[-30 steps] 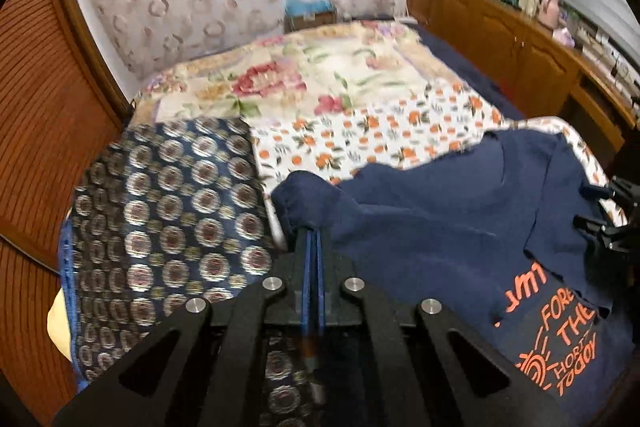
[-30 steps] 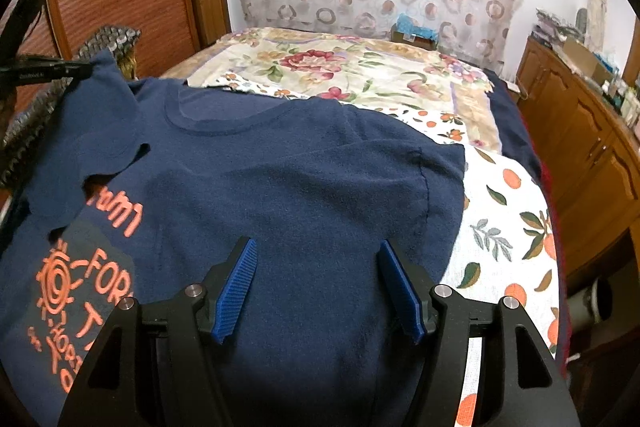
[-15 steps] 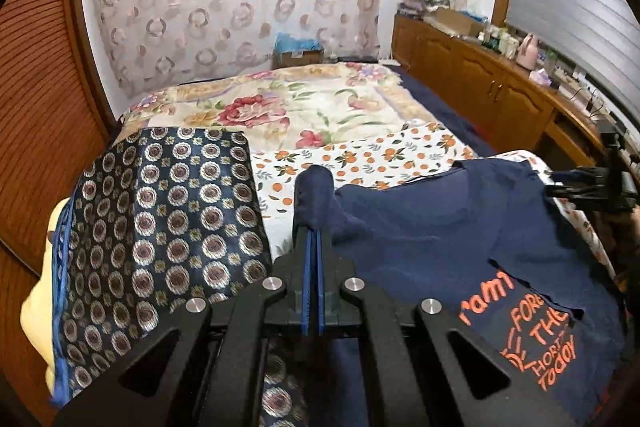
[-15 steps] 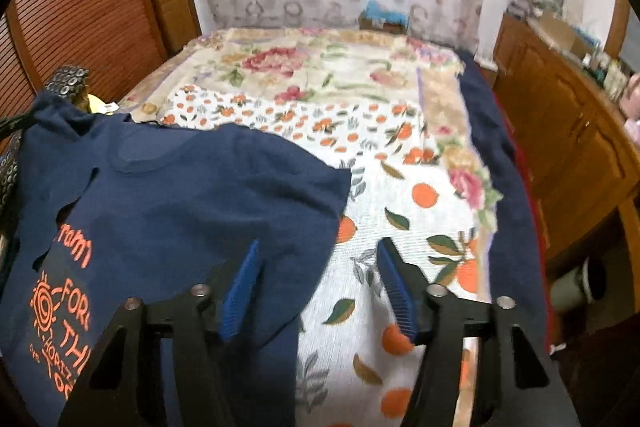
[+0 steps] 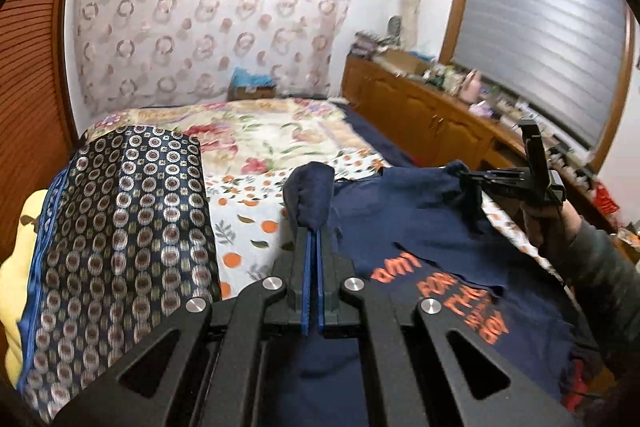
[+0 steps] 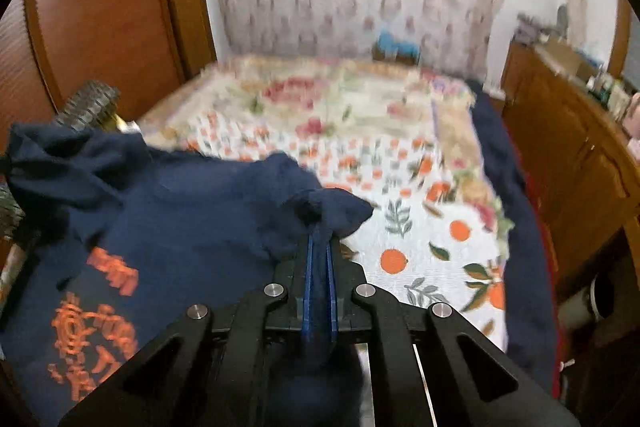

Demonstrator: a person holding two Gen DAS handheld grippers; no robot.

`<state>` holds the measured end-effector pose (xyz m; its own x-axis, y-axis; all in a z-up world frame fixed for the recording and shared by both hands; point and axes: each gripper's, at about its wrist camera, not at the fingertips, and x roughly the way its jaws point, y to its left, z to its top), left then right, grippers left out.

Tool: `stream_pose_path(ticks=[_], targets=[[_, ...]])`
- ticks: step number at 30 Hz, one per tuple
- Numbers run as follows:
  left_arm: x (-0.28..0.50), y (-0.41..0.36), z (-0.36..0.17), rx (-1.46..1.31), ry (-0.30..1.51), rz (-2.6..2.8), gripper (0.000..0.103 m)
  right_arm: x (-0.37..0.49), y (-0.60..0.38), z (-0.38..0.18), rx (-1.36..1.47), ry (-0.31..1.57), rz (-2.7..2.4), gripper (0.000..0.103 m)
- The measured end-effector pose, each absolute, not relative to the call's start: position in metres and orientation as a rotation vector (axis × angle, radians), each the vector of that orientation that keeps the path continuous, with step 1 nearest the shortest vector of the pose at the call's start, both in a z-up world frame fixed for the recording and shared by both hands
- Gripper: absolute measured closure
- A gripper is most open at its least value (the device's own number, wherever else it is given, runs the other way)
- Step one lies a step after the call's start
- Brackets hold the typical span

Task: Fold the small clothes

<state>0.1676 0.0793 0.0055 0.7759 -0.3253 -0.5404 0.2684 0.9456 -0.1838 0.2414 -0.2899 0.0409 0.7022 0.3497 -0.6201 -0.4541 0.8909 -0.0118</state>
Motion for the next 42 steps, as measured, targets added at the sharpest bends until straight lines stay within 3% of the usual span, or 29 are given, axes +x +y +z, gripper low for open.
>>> stream_pose_path(ticks=[10, 23, 33, 42], targets=[[0.058, 0.089, 0.027, -0.135, 0.491, -0.368, 0.100, 0.089, -0.332, 0.078, -0.106, 0.461, 0.515, 0.097], [-0.021, 0.098, -0.014, -0.170, 0.554, -0.351, 0.100, -0.083, -0.416, 0.059, -0.100, 0.534, 0.526, 0.097], [-0.026, 0.106, -0.071, -0.232, 0.675, -0.303, 0.100, -0.069, -0.421, 0.002, -0.058, 0.733, 0.459, 0.097], [-0.030, 0.103, -0.068, -0.179, 0.689, -0.295, 0.100, -0.057, -0.413, 0.016, -0.072, 0.698, 0.425, 0.091]])
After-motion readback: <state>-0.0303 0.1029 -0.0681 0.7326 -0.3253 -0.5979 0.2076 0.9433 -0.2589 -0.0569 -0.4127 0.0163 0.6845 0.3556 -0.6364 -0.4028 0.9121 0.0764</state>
